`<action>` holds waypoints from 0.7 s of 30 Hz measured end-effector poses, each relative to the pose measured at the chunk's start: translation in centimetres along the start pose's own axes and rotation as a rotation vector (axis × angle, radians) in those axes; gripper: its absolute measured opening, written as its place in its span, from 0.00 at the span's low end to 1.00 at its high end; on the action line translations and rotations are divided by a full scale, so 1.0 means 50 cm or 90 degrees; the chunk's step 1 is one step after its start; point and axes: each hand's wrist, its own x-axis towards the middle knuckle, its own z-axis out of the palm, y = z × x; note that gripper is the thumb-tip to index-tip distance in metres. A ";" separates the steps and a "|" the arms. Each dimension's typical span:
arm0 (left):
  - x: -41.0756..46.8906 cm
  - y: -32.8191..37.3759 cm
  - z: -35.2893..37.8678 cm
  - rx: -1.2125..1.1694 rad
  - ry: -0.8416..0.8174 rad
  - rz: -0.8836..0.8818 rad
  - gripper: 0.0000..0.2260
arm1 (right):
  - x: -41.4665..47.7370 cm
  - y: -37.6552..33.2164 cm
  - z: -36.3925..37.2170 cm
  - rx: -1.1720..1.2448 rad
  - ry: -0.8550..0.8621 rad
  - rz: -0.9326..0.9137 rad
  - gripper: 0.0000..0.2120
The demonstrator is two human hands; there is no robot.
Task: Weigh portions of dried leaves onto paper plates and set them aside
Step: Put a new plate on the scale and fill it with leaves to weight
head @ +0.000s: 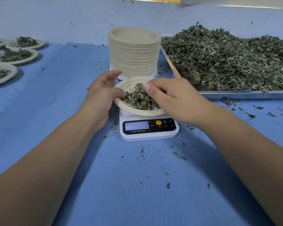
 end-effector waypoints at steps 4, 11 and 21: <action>0.003 -0.005 0.001 0.001 0.020 0.001 0.26 | -0.007 0.008 -0.013 -0.065 0.066 -0.003 0.19; 0.004 -0.001 0.010 -0.035 0.010 -0.015 0.28 | -0.001 0.000 -0.002 -0.106 0.058 -0.018 0.27; 0.002 -0.001 0.008 -0.046 0.046 -0.016 0.23 | -0.004 0.013 -0.005 -0.048 0.114 -0.046 0.24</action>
